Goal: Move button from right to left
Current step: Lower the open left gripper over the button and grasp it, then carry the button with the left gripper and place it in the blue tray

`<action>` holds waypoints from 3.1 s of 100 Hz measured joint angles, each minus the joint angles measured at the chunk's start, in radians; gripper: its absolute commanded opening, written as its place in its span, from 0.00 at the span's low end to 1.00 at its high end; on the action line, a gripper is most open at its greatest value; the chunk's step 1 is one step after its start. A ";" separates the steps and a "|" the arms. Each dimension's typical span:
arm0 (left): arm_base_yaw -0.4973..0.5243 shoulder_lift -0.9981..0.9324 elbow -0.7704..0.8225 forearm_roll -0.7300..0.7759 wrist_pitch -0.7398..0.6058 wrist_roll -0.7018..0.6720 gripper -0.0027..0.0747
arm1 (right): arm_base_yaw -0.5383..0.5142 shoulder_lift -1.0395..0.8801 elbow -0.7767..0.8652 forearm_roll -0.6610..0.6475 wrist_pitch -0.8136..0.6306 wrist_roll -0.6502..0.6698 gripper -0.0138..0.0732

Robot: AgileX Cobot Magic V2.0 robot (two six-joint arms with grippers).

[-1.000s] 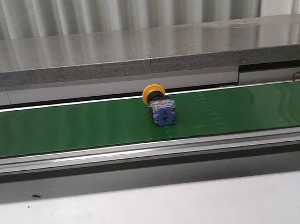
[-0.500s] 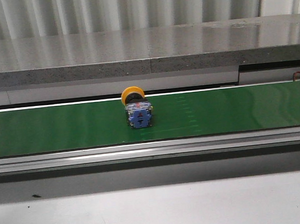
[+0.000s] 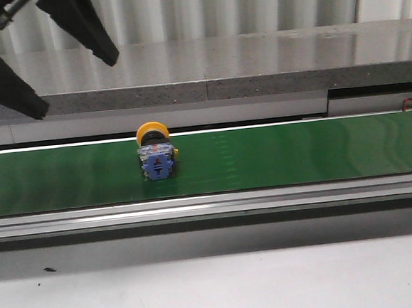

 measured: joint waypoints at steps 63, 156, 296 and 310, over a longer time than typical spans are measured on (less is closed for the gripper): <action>-0.132 0.229 -0.209 0.357 0.077 -0.368 0.87 | 0.000 0.000 0.000 0.000 0.000 0.000 0.08; -0.153 0.311 -0.224 0.562 0.135 -0.496 0.10 | 0.000 0.000 0.000 0.000 0.000 -0.002 0.08; 0.662 0.273 -0.224 0.624 0.279 0.156 0.10 | 0.000 0.000 0.000 0.000 0.000 -0.002 0.08; 0.673 0.330 -0.224 0.624 0.252 0.199 0.10 | 0.000 0.000 0.000 0.000 0.000 -0.002 0.08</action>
